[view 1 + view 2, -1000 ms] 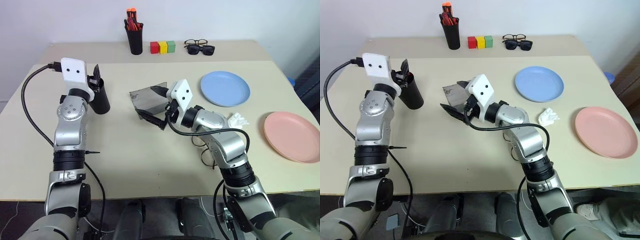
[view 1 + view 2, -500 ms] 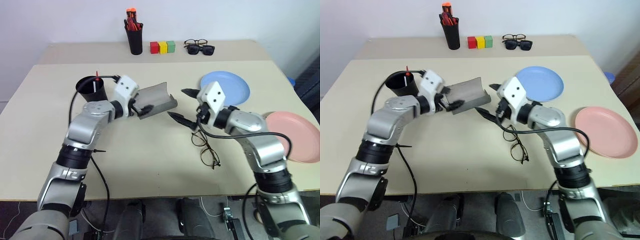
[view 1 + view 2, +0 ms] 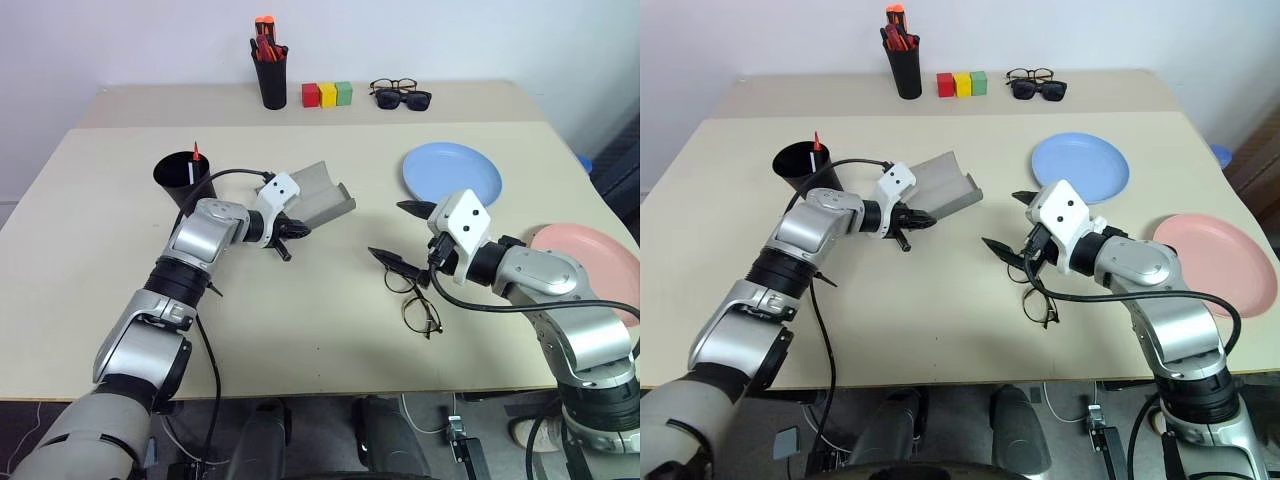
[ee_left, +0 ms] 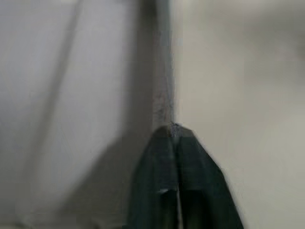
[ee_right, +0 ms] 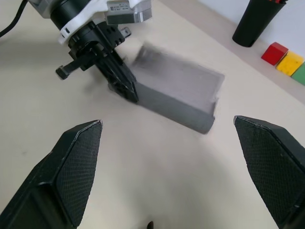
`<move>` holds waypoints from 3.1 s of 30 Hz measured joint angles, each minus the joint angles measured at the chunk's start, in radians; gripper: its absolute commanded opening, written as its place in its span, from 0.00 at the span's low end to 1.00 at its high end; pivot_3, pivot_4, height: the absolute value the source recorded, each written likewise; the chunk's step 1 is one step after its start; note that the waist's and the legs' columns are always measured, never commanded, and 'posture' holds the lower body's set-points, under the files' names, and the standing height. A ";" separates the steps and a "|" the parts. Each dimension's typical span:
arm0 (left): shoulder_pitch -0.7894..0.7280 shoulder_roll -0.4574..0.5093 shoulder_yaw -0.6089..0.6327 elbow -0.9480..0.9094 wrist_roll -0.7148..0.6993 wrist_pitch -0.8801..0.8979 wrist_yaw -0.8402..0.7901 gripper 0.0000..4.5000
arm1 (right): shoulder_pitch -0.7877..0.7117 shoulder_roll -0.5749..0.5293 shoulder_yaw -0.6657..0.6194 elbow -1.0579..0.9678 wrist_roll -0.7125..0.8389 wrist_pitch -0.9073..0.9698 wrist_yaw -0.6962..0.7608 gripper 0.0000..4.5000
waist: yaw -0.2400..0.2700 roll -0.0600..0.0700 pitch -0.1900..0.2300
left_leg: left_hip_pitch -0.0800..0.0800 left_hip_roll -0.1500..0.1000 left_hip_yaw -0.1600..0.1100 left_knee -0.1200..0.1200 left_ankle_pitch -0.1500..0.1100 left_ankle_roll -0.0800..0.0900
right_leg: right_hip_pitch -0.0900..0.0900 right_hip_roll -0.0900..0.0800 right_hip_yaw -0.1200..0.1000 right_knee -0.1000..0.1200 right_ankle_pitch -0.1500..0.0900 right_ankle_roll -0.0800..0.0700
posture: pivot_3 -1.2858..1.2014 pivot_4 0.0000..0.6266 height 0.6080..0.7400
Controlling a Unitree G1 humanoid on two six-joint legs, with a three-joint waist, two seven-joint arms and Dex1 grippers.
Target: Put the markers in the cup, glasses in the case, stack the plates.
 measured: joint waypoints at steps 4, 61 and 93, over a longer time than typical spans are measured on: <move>0.092 0.085 -0.038 -0.114 0.027 -0.233 -0.161 0.01 | 0.078 -0.044 -0.029 -0.083 0.094 0.135 0.019 1.00 | 0.002 0.000 0.000 | 0.000 0.000 0.000 0.000 0.000 0.000 | 0.000 0.000 0.000 -0.001 0.000 -0.001 | 0.52 0.24 1.00; 0.684 0.294 0.410 -0.686 -0.224 0.089 0.094 0.76 | -0.719 0.148 0.487 0.673 -0.069 -0.100 0.334 0.00 | -0.008 0.000 0.000 | 0.000 0.001 -0.001 -0.001 -0.002 0.003 | -0.001 0.000 -0.001 -0.001 -0.001 -0.002 | 0.52 0.24 1.00; 0.039 -0.071 0.267 -0.195 -0.164 0.325 0.391 0.13 | -0.308 0.044 0.192 0.294 -0.142 -0.076 0.382 0.65 | 0.020 -0.001 0.000 | -0.001 -0.001 -0.002 0.002 -0.001 0.002 | -0.001 0.000 -0.003 0.001 -0.001 0.000 | 0.52 0.24 1.00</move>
